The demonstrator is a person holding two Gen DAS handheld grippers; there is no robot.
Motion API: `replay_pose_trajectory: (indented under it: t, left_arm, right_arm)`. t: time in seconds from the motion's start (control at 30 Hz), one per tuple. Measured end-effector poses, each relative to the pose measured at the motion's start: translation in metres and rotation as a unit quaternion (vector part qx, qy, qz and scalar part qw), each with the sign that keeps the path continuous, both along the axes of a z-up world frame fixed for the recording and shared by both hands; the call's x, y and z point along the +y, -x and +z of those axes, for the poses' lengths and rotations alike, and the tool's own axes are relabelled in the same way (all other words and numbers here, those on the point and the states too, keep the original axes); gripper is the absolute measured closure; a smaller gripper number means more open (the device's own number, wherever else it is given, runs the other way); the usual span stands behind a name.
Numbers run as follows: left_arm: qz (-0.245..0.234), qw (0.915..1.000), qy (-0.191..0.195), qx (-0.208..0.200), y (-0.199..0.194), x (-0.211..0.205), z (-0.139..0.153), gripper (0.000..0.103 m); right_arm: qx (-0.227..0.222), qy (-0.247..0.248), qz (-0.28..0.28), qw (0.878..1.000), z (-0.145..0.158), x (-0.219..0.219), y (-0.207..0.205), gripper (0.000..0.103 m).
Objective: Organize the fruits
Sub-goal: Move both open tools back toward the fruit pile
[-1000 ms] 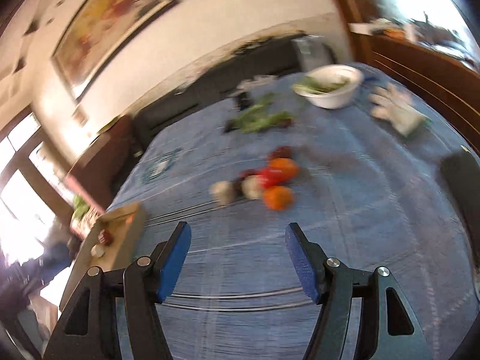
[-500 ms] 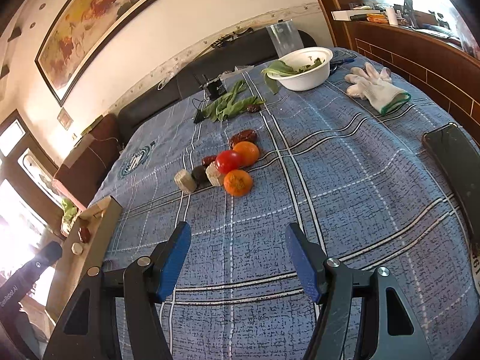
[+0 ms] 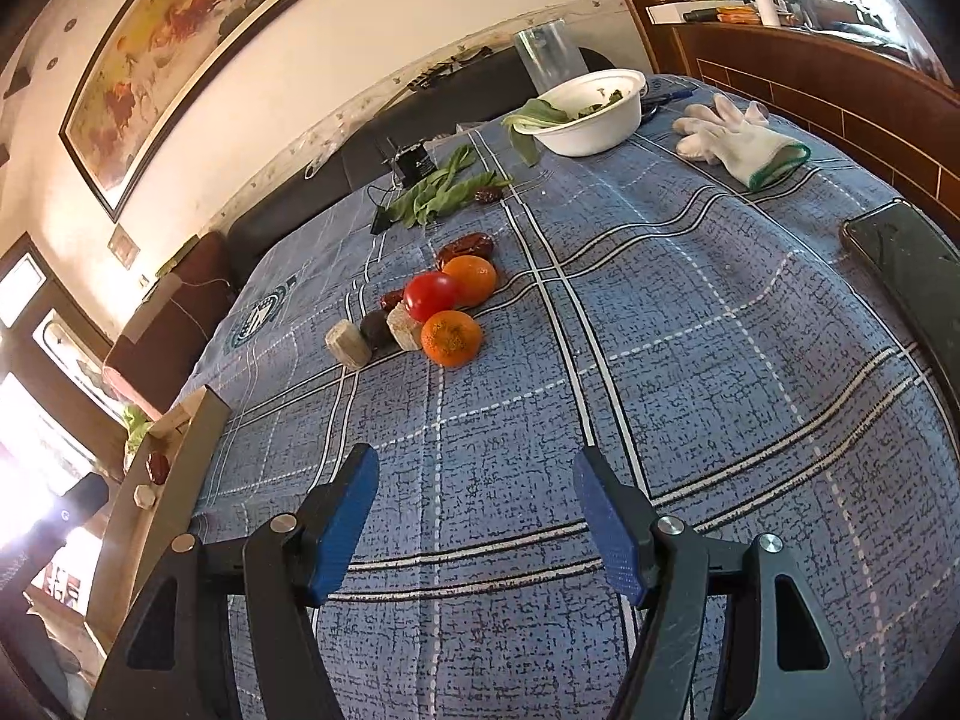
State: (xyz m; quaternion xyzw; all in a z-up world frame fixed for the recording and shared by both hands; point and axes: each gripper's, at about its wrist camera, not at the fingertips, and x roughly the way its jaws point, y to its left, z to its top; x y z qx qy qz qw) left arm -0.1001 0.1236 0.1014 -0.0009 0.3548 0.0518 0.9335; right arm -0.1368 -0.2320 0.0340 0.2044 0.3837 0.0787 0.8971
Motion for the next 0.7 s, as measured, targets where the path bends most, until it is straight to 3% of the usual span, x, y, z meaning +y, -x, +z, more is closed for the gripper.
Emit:
replay_pose_trajectory:
  t: [0.7]
  left_arm:
    - [0.001, 0.9997, 0.007, 0.022, -0.0037, 0.0008, -0.0101, 0.022]
  right_arm:
    - [0.005, 0.005, 0.004, 1.000, -0.0004, 0.0043, -0.0004, 0.026]
